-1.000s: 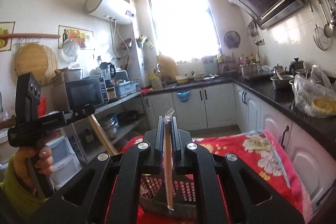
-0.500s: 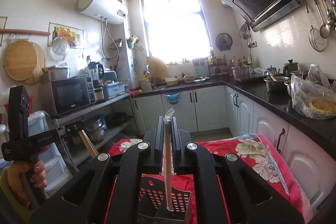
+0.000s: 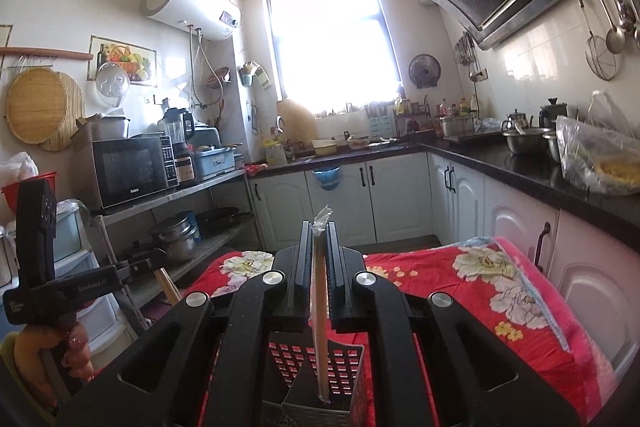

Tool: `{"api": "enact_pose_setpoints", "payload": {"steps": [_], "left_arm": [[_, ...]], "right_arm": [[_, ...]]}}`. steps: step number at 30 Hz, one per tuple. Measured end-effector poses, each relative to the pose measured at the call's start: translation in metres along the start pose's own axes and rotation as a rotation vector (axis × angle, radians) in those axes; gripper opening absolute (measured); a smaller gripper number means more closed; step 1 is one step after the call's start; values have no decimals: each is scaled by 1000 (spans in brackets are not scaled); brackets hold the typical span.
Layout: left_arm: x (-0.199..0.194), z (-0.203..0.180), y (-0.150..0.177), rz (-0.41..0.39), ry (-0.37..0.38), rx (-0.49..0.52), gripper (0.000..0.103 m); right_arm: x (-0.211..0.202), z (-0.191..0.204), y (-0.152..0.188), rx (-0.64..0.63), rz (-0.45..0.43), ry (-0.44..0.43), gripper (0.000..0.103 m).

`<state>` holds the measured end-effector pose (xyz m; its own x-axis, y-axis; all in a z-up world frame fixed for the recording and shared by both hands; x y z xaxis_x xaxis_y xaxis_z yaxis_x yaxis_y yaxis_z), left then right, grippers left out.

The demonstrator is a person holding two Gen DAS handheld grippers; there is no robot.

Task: Organize utensils
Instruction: 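Carry the chopsticks in the left tool over the basket and lower them in, then open the left tool to release the chopsticks into the basket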

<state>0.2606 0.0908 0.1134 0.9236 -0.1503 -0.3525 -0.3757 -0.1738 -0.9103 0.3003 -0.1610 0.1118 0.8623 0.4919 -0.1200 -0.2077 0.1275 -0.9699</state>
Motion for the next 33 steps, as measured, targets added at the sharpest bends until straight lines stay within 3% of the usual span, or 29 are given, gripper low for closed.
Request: {"api": "enact_pose_setpoints", "payload": {"steps": [24, 29, 33], "left_arm": [[4, 9, 35, 7, -15, -21, 3], [3, 12, 38, 14, -15, -32, 3], [0, 14, 40, 19, -8, -52, 4]], "right_arm": [[0, -17, 50, 86, 52, 78, 8], [-6, -19, 52, 114, 73, 74, 21], [-10, -19, 54, 116, 86, 75, 24]]}}
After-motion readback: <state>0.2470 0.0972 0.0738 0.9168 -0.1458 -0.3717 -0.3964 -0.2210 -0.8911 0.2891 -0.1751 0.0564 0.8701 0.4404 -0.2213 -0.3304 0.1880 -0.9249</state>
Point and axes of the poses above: each gripper's, at about its wrist camera, not at the fingertips, and x roughly the way its jaws point, z to its left, y to its underside, the point moved 2 cm from there along x, roughly the way its jaws point, and after that the axes turned 1 degree about x, right-handed, at the moved point
